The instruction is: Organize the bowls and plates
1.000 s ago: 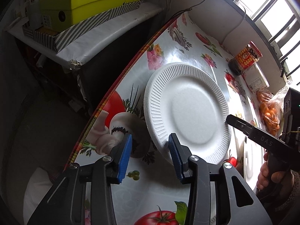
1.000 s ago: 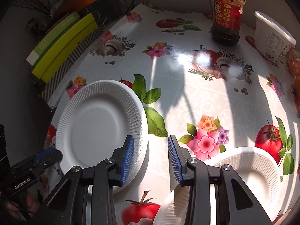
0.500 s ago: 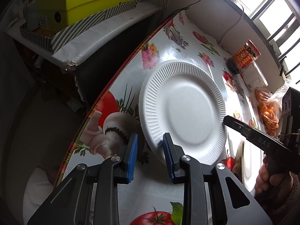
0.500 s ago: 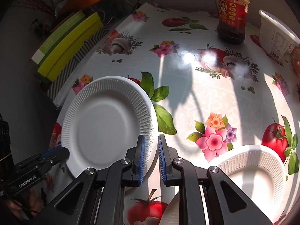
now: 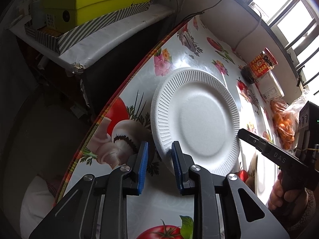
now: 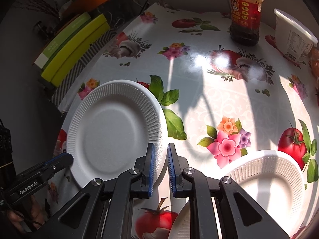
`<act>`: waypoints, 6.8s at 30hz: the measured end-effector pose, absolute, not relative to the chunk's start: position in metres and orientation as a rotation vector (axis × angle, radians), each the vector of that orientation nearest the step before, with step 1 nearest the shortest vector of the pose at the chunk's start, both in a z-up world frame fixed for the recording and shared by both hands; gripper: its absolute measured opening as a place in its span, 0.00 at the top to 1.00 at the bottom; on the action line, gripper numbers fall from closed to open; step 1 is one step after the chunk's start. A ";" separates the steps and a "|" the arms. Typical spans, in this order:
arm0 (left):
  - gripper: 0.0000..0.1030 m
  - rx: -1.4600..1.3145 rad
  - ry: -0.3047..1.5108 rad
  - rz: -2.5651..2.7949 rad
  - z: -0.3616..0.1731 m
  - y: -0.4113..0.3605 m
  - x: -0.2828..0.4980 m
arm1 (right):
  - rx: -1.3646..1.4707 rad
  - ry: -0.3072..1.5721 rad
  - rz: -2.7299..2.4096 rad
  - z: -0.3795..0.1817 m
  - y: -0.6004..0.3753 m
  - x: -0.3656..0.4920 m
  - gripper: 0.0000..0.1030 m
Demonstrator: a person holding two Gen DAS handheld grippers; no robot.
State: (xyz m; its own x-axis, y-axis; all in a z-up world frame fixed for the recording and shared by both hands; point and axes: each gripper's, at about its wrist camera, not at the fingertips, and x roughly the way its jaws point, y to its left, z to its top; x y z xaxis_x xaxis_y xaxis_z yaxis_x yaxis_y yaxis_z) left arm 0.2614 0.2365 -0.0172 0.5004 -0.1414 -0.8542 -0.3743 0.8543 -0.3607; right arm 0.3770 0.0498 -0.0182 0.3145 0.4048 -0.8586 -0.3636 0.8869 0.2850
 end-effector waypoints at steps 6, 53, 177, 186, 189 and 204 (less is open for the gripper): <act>0.76 -0.605 1.036 0.128 -0.020 0.244 0.261 | 0.043 1.146 0.498 -0.019 0.051 0.378 0.87; 0.84 -0.469 0.927 -0.030 0.031 0.168 0.167 | 0.071 1.023 0.442 0.048 -0.025 0.252 0.87; 0.73 -0.301 1.026 -0.202 0.063 0.082 0.244 | 0.117 1.053 0.320 0.086 -0.143 0.287 0.57; 0.73 -0.316 1.141 -0.196 0.020 0.070 0.273 | 0.171 1.194 0.260 0.025 -0.154 0.328 0.57; 0.73 -0.331 1.159 -0.197 0.012 0.069 0.279 | 0.178 1.201 0.260 0.018 -0.155 0.334 0.57; 0.73 -0.357 1.210 -0.219 -0.007 0.060 0.290 | 0.138 1.252 0.265 -0.004 -0.146 0.343 0.68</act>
State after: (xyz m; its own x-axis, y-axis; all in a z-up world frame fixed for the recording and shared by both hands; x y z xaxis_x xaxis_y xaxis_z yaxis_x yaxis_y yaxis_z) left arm 0.2898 0.0597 -0.0068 0.3414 -0.3518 -0.8716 -0.0239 0.9238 -0.3822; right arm 0.3432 -0.1456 -0.0040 0.2879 0.2724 -0.9181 -0.1224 0.9613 0.2468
